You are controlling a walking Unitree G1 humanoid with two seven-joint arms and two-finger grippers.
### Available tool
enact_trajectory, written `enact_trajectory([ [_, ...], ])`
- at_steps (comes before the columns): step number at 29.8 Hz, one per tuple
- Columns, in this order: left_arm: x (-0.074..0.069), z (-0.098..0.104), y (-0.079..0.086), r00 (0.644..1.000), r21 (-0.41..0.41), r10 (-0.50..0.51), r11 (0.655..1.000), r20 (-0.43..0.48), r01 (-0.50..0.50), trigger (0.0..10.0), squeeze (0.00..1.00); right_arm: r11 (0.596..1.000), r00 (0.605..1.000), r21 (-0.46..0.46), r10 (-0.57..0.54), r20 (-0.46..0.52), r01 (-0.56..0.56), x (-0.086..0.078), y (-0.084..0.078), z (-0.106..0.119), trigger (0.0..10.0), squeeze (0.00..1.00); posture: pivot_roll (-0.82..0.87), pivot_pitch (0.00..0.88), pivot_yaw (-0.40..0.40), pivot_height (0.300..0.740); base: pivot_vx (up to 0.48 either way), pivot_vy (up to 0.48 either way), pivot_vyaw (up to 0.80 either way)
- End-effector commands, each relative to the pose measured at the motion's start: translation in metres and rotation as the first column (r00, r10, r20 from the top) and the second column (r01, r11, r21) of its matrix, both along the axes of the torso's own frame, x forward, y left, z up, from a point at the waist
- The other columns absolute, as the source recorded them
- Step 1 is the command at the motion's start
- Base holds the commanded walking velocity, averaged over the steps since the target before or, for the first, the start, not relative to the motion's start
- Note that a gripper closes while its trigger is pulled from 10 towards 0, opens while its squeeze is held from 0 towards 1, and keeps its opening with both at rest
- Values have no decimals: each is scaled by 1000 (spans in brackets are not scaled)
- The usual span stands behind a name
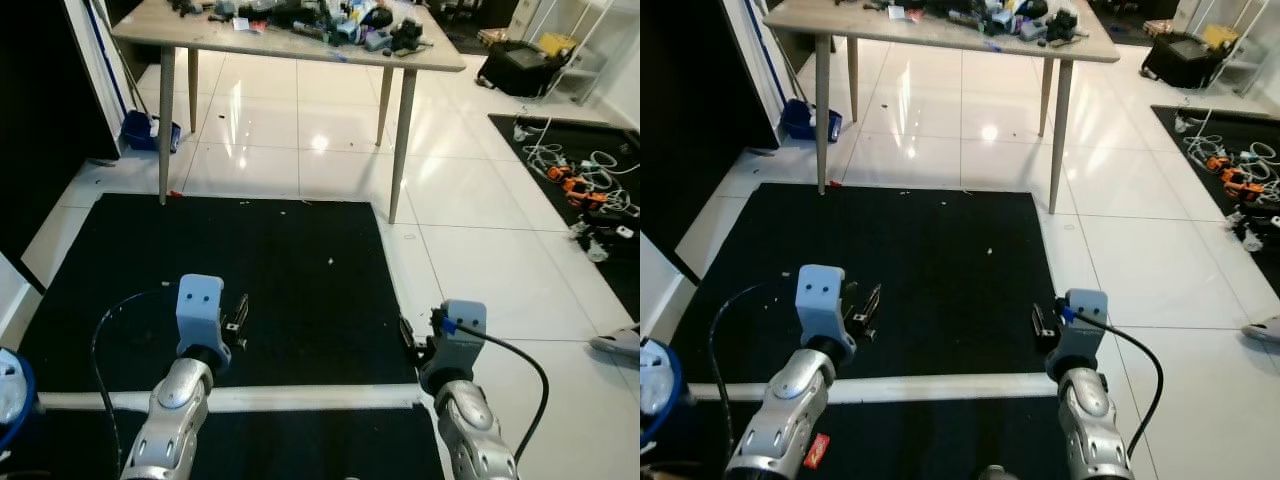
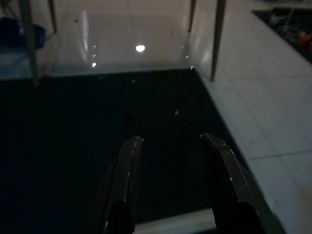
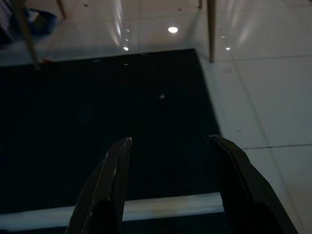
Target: Picking trash to rubbish bin
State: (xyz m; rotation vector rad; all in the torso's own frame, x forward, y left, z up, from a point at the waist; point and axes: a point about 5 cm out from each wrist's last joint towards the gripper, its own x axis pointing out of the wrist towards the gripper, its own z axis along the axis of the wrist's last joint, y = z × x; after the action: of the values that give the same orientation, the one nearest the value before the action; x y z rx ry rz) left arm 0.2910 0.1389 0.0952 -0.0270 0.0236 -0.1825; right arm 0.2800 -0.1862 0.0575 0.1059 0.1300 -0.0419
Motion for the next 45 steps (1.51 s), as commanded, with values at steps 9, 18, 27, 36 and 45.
enact_trajectory([
  [9, -5, -5, 1, 1000, 3, 4, 1000, -15, -4, 10000, 0, 1000, 1000, 3, -6, -7, 6, -1, -2, -1, 10000, 0, -24, 150, -56, 740, 262, 0, 0],
  [18, -6, -5, 1, 1000, 4, 2, 1000, -16, -1, 10000, 0, 1000, 1000, 8, -12, -11, 12, -2, -2, -2, 10000, 0, -23, 157, -52, 740, 265, 0, 0],
  [27, -5, -4, 1, 1000, 7, -2, 1000, -17, 2, 10000, 0, 1000, 1000, 17, -16, -16, 16, -4, -1, -4, 10000, 0, -20, 167, -46, 740, 263, 0, -289],
  [36, -5, -4, 2, 1000, 10, -6, 1000, -17, 6, 10000, 0, 1000, 1000, 16, -25, -15, 26, -5, -1, -4, 10000, 0, -21, 168, -40, 740, 264, 0, -293],
  [45, -4, -4, 1, 1000, 10, -10, 1000, -18, 11, 10000, 0, 999, 999, 10, -32, -15, 32, -7, -3, -4, 10000, 0, -24, 170, -36, 740, 265, 0, 0],
])
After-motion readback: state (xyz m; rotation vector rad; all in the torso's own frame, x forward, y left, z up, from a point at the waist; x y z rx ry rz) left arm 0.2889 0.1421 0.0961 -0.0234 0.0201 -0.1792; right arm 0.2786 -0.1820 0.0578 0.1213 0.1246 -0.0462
